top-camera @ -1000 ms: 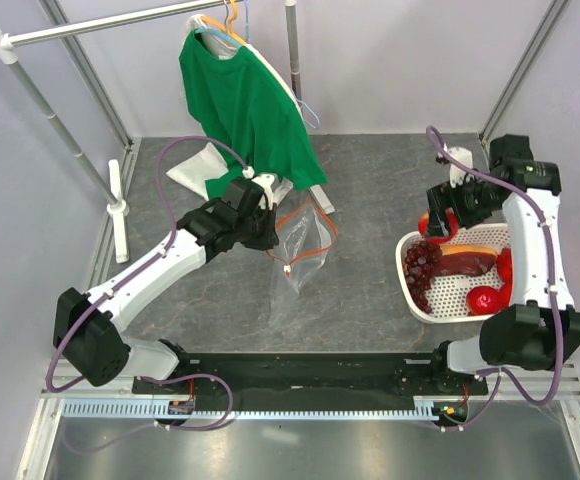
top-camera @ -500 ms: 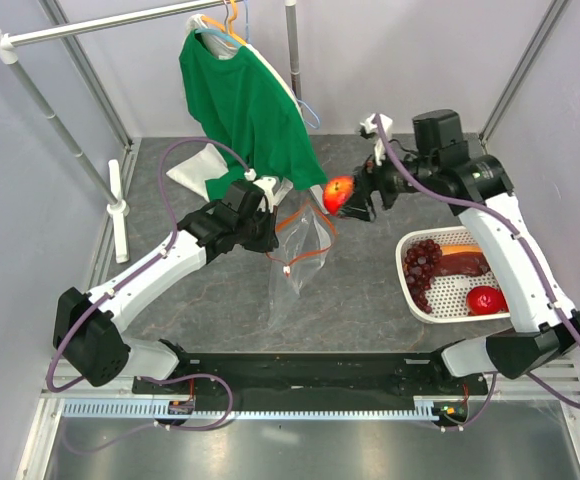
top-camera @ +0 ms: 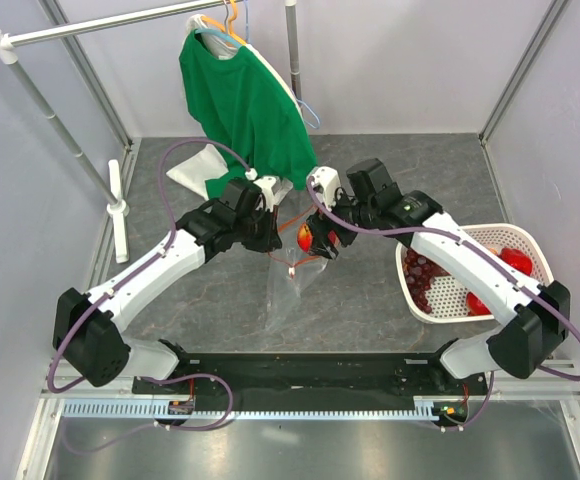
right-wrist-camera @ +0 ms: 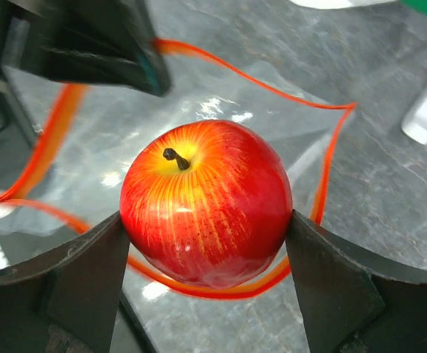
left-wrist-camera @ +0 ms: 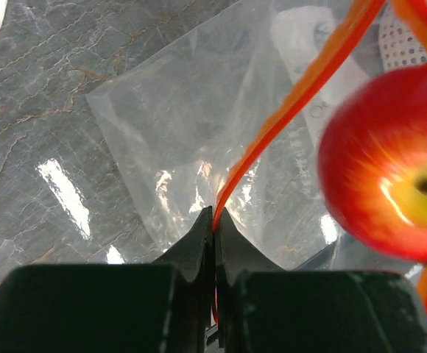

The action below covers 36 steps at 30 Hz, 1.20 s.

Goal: Place the food in the zip-top bag and seal the zipper
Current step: Place the fake fruit in the zipper food storage bag.

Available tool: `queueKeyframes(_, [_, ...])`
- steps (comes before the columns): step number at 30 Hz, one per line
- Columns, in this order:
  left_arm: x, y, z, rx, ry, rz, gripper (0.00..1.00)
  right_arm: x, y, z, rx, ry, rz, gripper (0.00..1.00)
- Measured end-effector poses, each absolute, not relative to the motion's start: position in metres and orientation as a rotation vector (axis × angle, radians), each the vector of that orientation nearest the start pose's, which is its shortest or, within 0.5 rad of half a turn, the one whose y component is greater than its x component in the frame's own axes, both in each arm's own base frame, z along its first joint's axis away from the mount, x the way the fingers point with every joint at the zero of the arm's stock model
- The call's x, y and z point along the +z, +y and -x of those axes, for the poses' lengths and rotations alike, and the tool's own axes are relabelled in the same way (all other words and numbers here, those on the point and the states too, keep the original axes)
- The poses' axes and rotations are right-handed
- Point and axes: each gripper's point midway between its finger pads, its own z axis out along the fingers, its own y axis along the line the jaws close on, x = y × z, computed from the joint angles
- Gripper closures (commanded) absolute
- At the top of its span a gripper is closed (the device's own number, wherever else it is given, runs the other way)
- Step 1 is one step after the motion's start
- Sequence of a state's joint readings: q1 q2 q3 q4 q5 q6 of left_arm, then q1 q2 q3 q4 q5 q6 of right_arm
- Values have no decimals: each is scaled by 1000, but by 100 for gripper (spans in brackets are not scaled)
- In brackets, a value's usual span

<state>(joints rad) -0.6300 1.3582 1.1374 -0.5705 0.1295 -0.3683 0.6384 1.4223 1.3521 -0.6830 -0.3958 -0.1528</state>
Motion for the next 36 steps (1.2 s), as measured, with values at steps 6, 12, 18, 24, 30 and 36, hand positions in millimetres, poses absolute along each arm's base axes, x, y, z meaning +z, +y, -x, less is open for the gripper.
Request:
queueKeyframes(6, [173, -239, -272, -657, 2427, -363, 98, 176, 261, -269, 593, 2142, 1094, 25])
queueKeyframes(12, [164, -243, -265, -706, 2462, -377, 98, 131, 244, -257, 528, 2215, 1143, 19])
queueKeyframes(18, [148, -248, -259, -747, 2512, -388, 98, 113, 236, -253, 499, 2227, 1169, 32])
queueKeyframes(24, [149, -252, -257, -777, 2514, -397, 98, 144, 242, -249, 559, 2150, 1109, 33])
queueKeyframes(30, [151, -255, -255, -806, 2510, -409, 98, 215, 258, -249, 681, 1960, 1015, 33])
queueKeyframes(36, [159, -265, -250, -902, 2491, -429, 98, 213, 278, -259, 775, 1974, 952, 34])
